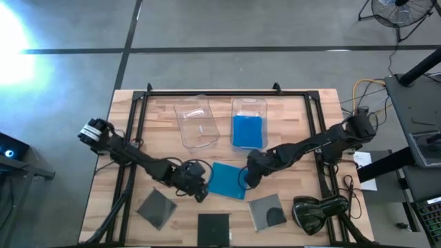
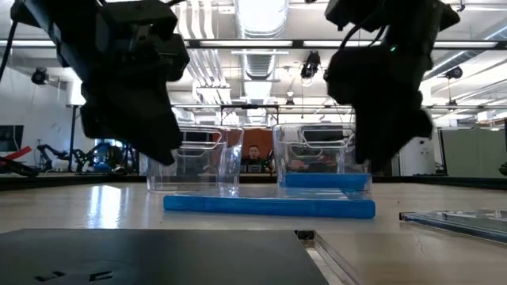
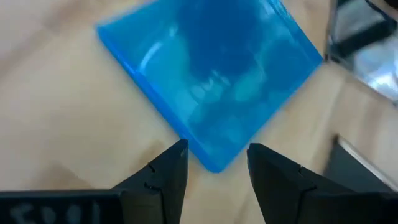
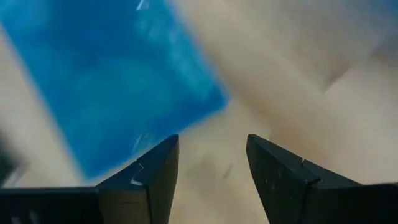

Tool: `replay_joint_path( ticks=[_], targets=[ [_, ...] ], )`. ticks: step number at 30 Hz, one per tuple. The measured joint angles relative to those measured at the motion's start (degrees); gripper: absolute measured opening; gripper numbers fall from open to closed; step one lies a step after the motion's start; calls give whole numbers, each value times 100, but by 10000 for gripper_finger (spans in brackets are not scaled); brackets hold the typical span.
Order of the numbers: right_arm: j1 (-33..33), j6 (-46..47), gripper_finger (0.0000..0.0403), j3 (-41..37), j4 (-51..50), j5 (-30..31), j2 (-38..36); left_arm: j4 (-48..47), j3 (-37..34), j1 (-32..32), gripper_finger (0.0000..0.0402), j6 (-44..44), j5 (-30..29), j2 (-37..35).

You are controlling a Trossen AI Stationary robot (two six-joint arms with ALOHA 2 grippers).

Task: Pick & place jewel cases by type
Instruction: Put the blue CD case into the right transparent bin

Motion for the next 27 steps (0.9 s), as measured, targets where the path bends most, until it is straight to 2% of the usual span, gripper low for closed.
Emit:
replay_joint_path(
  ticks=[3, 8, 11, 17, 23, 25, 27],
  targets=[
    [-9, -249, 182, 106, 106, 554, 210, 514, 0, -33, 147, -56, 396, 326],
    [-41, -560, 182, 357, 452, 462, 661, 1484, 84, -33, 147, -230, 604, 1049],
    [-43, -520, 183, 498, 515, 280, 988, 1553, 273, -11, 147, -244, 609, 1413],
    [-17, -530, 182, 883, 548, -1009, 1294, 1089, 438, 25, 147, -141, 623, 1455],
    [58, -893, 182, 1282, 604, -2111, 1281, -385, 405, 35, 147, -132, 79, 1024],
    [57, -954, 182, 1413, 601, -2132, 1230, -761, 384, 37, 147, -241, -107, 882],
    [73, -672, 182, 1477, 316, -1755, 1167, -949, 367, 46, 147, -453, -167, 765]
  ],
)
